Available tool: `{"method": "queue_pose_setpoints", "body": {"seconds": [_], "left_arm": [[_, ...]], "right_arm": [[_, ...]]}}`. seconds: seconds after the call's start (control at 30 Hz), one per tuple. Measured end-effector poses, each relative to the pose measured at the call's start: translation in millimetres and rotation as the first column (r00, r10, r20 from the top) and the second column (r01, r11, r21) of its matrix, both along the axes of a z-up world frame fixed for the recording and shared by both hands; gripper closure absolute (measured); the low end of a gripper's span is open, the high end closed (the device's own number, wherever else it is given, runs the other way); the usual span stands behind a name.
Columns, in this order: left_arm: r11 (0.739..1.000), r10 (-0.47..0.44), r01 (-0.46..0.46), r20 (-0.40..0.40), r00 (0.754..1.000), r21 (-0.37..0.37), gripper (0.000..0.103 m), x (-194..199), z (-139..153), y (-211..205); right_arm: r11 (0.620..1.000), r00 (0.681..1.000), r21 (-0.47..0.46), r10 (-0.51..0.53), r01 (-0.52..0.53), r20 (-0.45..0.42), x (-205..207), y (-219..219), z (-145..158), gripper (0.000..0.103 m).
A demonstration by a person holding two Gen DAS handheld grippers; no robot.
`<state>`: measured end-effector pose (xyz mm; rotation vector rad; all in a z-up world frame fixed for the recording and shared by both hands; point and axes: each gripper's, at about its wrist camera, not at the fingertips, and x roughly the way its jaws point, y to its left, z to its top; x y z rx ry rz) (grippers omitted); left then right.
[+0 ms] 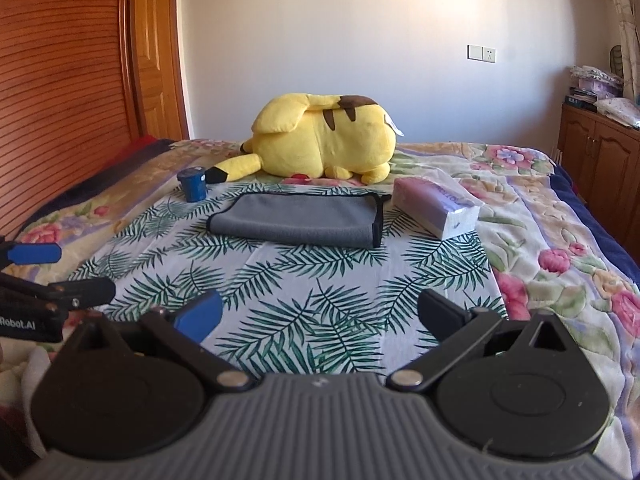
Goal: Fold towel
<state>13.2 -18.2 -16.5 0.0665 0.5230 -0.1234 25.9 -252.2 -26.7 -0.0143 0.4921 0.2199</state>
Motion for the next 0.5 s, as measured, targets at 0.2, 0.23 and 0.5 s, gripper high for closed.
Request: {"method": "queue_pose_setpoints", "body": {"seconds": [0.2,0.23,0.5], "left_arm": [[1.0,-0.001,0.001,-0.007,1.0,-0.005,0.016,-0.6,-6.9,3.9],[1.0,-0.003,0.003,-0.006,1.0,-0.001,0.016,-1.1,-7.7,3.6],[1.0,0.0,-0.001,0.044,0.999,0.027,0.016,-8.2,-3.7,1.8]], "right_arm": [[1.0,1.0,-0.009,-0.007,0.007,-0.004,1.3,0.9,-4.8,0.0],[1.0,1.0,-0.009,-0.008,0.008,-0.003,1.2,0.7,-5.3,0.0],[1.0,1.0,-0.004,-0.017,0.017,0.009,-0.2,-0.9,-4.9,0.0]]}}
